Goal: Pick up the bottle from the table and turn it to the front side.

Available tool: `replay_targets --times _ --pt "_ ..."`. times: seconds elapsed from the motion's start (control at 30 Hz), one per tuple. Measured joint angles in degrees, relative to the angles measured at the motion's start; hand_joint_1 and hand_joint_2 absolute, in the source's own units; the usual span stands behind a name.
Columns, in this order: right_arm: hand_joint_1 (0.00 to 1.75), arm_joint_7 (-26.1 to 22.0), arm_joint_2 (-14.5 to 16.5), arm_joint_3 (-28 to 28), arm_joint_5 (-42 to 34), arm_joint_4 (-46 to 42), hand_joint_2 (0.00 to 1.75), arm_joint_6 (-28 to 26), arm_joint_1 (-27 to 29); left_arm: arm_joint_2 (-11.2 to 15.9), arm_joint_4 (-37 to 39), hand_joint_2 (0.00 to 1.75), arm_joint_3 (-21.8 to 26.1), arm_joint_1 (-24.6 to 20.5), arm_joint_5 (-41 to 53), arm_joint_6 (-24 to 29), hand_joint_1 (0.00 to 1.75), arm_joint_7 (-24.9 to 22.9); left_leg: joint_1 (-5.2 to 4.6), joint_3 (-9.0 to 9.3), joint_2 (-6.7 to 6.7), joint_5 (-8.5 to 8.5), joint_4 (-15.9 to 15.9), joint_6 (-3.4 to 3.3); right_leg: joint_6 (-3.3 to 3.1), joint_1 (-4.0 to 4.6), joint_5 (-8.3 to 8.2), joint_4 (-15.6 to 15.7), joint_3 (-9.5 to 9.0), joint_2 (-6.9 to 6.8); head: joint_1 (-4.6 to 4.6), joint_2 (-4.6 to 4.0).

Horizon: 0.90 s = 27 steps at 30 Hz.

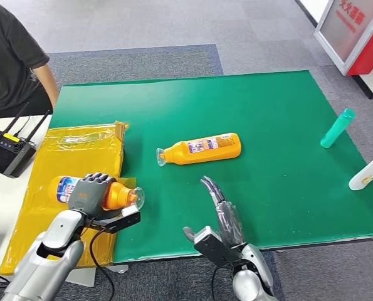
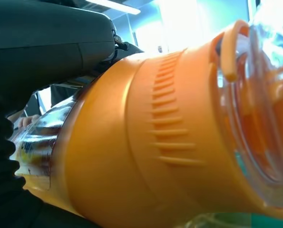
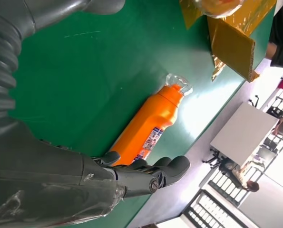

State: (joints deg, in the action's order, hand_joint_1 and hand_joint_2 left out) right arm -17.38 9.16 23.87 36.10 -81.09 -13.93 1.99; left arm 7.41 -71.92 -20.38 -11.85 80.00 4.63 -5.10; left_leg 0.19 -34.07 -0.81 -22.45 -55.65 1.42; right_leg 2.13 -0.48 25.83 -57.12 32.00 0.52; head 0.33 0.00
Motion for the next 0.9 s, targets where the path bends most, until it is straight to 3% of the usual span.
replay_targets --times 0.13,0.17,0.27,0.3,0.57,0.77,0.9 --pt "0.0 0.0 0.0 -0.2 -0.3 -0.2 1.75 0.2 0.1 -0.3 2.9 1.75 -0.5 -1.2 -0.2 -0.6 1.72 -0.5 0.0 0.0 0.0 0.0 0.0 0.0 0.0 0.0 0.0 0.0 -0.01 0.0 0.01 0.0" --pt "0.0 0.0 0.0 -0.2 -0.4 -0.3 1.75 0.2 0.1 -0.3 3.5 1.75 -0.6 -1.5 -0.2 -0.7 1.45 -0.6 0.0 0.0 0.0 0.0 0.0 0.0 0.0 0.0 0.0 0.0 -0.01 0.0 0.01 0.0" --pt "0.0 0.0 0.0 -0.3 -0.6 -0.5 1.75 0.3 0.2 -0.5 5.0 1.75 -0.7 -2.2 -0.4 -0.8 0.16 -0.8 0.0 0.01 0.0 0.0 0.0 0.0 0.0 0.0 0.0 0.0 -0.02 0.01 0.01 0.0" --pt "0.0 0.1 0.0 -0.3 -0.6 -0.5 1.75 0.3 0.2 -0.6 5.3 1.75 -0.7 -2.3 -0.6 -0.8 0.0 -0.9 0.0 0.02 0.0 0.0 0.0 0.0 0.0 0.0 0.0 0.0 -0.02 0.01 0.01 0.0" --pt "0.0 0.6 0.0 -0.6 -2.0 -1.4 1.75 0.5 1.1 -1.9 5.9 1.75 0.1 -1.4 -7.7 1.4 0.0 1.1 0.0 0.0 0.0 0.0 0.0 0.0 0.0 0.0 0.0 0.0 -0.03 0.0 0.01 0.0" --pt "0.0 -0.7 -0.1 -1.4 -6.3 -1.5 1.75 0.9 2.7 -4.3 0.5 1.75 4.8 4.4 -29.3 1.4 0.0 12.9 -0.01 -0.02 0.0 -0.05 0.0 0.0 0.0 0.0 0.03 0.0 -0.01 0.0 0.01 0.0" --pt "0.0 -2.1 -0.2 -1.5 -9.1 -0.9 1.75 -0.5 3.9 -5.9 -3.5 1.75 8.2 9.3 -37.1 3.2 0.0 19.7 -0.01 -0.01 0.01 -0.09 0.0 0.03 -0.03 0.0 0.06 0.0 0.0 0.0 0.01 0.0"
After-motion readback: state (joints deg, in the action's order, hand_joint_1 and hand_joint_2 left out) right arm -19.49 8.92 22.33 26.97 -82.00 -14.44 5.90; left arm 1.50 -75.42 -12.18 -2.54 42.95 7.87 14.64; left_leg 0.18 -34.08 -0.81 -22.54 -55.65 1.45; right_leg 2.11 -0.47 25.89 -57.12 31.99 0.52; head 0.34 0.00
